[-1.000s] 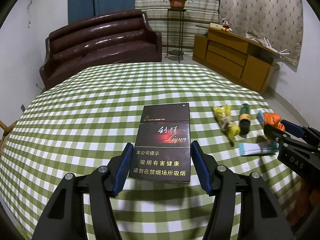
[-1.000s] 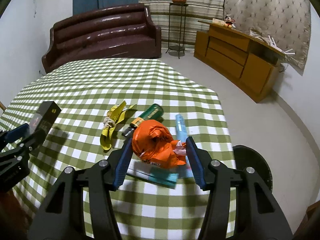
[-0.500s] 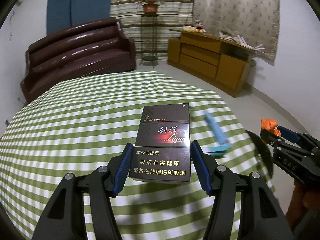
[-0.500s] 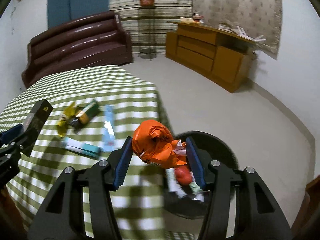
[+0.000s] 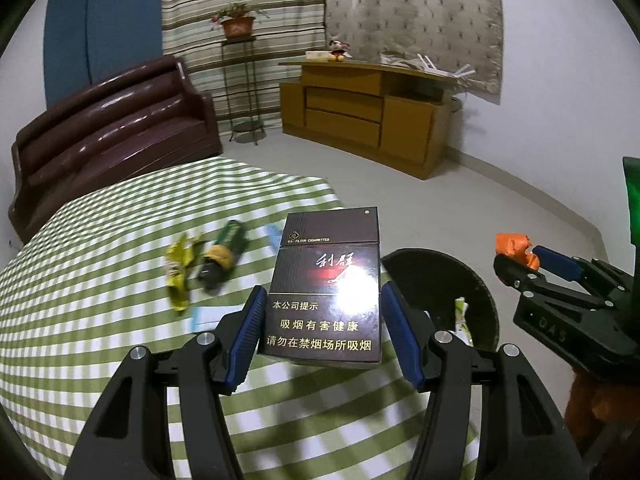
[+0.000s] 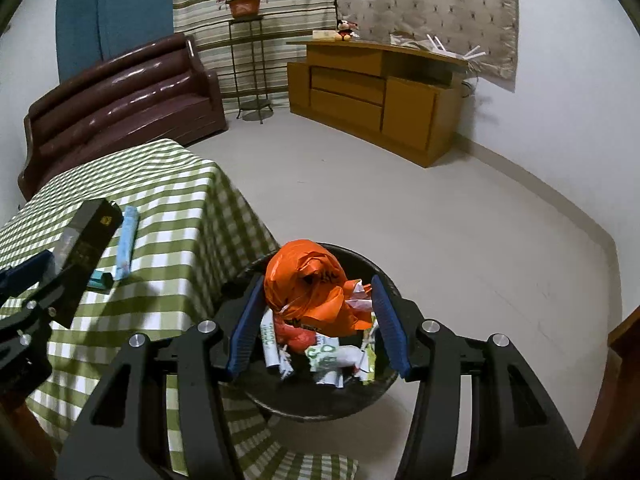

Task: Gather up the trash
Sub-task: 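Carry the orange bag over the bin with the right tool while the left lifts the box, then open the right tool to drop the orange bag into the bin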

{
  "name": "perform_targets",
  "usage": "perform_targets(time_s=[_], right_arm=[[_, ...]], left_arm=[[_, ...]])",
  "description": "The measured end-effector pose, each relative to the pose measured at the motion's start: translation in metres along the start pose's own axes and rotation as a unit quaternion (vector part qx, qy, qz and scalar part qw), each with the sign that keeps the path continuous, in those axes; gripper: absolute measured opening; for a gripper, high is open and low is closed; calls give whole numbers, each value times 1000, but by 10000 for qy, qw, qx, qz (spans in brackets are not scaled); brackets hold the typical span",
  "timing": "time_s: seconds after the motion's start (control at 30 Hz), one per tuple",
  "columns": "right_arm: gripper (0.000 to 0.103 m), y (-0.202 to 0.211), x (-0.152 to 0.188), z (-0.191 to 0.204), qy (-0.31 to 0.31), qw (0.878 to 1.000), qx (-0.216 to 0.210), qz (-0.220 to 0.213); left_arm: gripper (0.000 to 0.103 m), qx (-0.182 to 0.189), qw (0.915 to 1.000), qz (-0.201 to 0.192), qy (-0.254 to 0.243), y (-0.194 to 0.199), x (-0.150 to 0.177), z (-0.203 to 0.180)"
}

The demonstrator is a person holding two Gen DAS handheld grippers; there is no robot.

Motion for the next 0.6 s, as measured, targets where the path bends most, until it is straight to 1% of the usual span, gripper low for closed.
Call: perform_targets(time_s=[0.23, 0.6], right_arm=[[52, -7, 1, -18, -183, 9998, -27, 35], [52, -18, -2, -31, -337, 9993, -78, 102]], left_arm=[[58, 24, 9998, 80, -203, -14, -6, -27], [58, 55, 9992, 166, -370, -31, -13, -49]])
Point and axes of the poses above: each gripper's, at about its wrist camera, not at the fingertips, and y roughly against the way its jaws point, z to its left, x to its underside, the point moved 6 cm from there along -y, roughly the way its jaws point, and after that the axes turned 13 degrees about -y, right-handed, at the moved point
